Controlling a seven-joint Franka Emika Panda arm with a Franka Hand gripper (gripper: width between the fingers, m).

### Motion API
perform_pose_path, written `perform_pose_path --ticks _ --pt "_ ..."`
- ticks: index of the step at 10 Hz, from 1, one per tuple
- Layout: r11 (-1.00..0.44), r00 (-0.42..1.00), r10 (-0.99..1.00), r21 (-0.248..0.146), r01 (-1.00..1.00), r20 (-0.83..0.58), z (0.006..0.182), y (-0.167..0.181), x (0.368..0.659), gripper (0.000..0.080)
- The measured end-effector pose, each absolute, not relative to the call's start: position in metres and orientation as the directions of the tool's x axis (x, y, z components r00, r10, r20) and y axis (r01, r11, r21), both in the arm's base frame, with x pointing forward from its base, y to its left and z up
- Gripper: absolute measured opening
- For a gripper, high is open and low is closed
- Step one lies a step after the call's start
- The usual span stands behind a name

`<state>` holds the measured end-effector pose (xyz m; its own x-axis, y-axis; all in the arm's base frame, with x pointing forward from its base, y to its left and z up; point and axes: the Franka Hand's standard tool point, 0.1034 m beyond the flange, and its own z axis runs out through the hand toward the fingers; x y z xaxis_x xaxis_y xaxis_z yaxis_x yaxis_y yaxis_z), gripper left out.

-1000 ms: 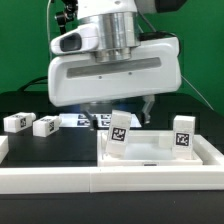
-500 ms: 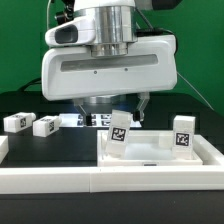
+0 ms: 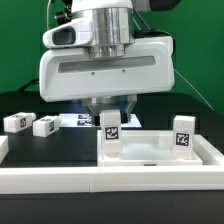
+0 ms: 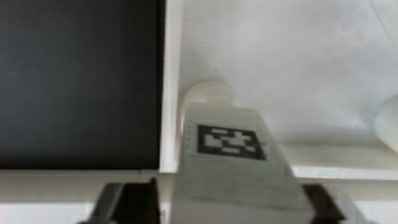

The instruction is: Assemble square table

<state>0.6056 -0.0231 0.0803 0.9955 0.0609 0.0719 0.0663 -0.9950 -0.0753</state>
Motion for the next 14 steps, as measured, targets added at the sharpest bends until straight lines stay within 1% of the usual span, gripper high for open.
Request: perform_pose_path --ticks 3,4,5,7,9,10,11,12,14 --pt "-0.996 0.996 0.047 -0.076 0.052 0.071 0.080 -0.023 0.606 0.0288" --pt "-0.997 0.998 0.014 -0.080 0.019 0.069 0.080 -0.023 0.606 0.0288" --pt "-0.991 0.993 -0.104 -0.093 -0.098 0.059 0.080 -0.021 0.606 0.0288" --pt "-0.966 0.969 -0.243 -0.101 -0.238 0.045 0.080 -0.021 0.606 0.0288" --pt "-0.864 0.870 -0.493 -0.122 -0.488 0.010 0.080 -0.016 0.605 0.0288" --pt "-0.821 0.828 -0.561 -0.130 -0.556 -0.002 0.079 -0.014 0.605 0.0288" --pt "-0.736 0.745 -0.667 -0.138 -0.663 -0.017 0.079 -0.010 0.607 0.0290" --pt "-0.669 0.679 -0.734 -0.144 -0.729 -0.028 0.079 -0.005 0.607 0.0290" --pt "-0.533 0.544 -0.837 -0.139 -0.835 -0.059 0.078 0.002 0.608 0.0290"
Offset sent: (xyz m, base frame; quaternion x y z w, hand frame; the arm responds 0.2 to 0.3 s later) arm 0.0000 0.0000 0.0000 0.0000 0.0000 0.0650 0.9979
